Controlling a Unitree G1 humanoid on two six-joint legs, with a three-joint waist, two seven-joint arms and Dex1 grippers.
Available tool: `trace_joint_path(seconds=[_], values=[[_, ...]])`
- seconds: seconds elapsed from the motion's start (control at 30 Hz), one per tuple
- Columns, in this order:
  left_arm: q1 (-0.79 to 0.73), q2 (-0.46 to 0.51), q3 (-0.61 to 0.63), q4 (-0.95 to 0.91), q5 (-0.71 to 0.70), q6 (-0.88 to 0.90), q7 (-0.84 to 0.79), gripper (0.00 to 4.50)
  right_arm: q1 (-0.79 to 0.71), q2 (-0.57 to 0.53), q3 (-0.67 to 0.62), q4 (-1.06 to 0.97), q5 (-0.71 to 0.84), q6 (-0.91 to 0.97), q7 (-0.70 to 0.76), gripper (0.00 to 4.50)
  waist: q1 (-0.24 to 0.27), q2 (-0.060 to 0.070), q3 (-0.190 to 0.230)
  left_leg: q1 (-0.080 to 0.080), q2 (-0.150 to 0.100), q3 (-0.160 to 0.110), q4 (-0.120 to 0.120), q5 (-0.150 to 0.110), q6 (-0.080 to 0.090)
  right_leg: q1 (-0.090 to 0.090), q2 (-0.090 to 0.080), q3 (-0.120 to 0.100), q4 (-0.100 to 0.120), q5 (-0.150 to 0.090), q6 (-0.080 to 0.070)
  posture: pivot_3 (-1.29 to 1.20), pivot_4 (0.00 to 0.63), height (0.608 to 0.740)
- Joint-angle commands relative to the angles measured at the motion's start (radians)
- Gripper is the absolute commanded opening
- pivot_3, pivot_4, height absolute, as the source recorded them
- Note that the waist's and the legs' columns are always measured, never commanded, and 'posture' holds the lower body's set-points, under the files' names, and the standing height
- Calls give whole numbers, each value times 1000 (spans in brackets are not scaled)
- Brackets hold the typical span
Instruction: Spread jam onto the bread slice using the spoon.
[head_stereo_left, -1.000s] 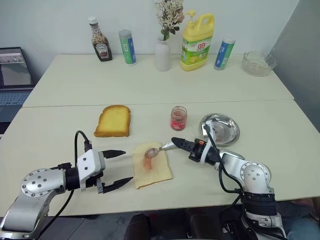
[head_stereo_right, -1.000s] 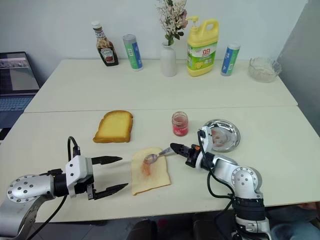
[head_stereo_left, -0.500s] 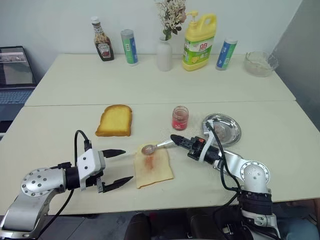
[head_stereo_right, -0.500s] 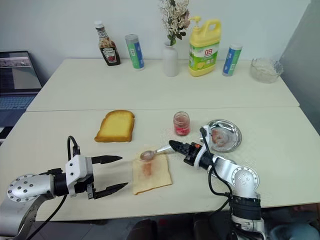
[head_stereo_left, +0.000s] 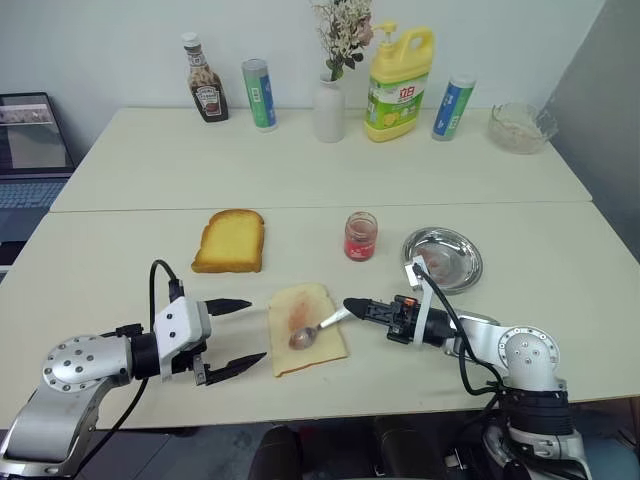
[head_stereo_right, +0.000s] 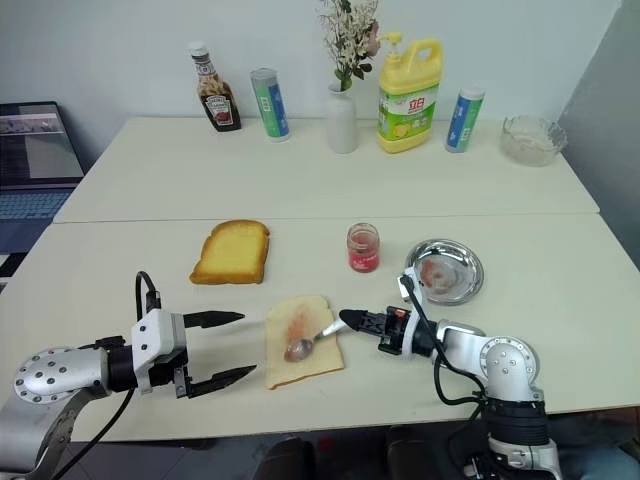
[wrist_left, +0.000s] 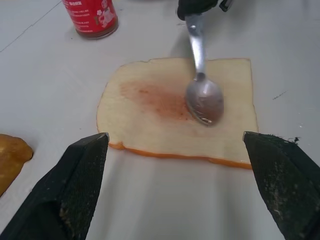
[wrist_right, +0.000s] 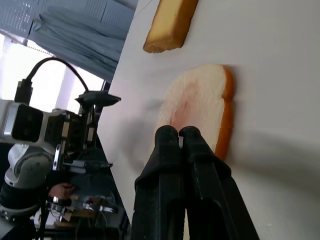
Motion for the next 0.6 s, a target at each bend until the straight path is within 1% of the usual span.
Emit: trace_joint_path(seconds=[0.03, 0.07, 0.17, 0.27, 0.47, 0.6], values=[[-6, 12, 8, -41, -12, 2, 2, 4500, -11, -9, 0, -25, -7, -24, 20, 31, 0, 0, 0, 0, 0, 0, 0, 0, 0, 0, 0, 0, 0, 0, 0, 0, 150, 740], [-5, 12, 9, -42, -11, 3, 2, 4500, -20, -5, -3, -15, -20, -41, 14, 31, 1, 0, 0, 0, 0, 0, 0, 0, 0, 0, 0, 0, 0, 0, 0, 0, 150, 740], [2, 11, 18, -40, -9, 2, 6, 4500, -78, 55, -44, 60, -56, -118, -43, 31, -2, 0, 0, 0, 0, 0, 0, 0, 0, 0, 0, 0, 0, 0, 0, 0, 150, 740], [6, 10, 22, -40, -9, 0, 7, 4500, -85, 64, -44, 77, -64, -129, -27, 31, -1, 0, 0, 0, 0, 0, 0, 0, 0, 0, 1, 0, 0, 0, 0, 0, 150, 740], [10, 6, 21, -39, -6, -5, 13, 4500, -36, 6, 5, 14, -47, -70, 47, 31, 4, 0, 0, -1, 0, 0, 0, 0, 0, 0, -1, 0, 0, 2, -3, 0, 150, 740], [-5, 1, 13, -34, -7, -12, 17, 4500, 6, -90, -5, -42, -43, -49, 104, 31, 5, 0, 0, 0, 0, 0, 0, 0, 0, 0, 0, 0, 0, 2, -2, 0, 150, 740]])
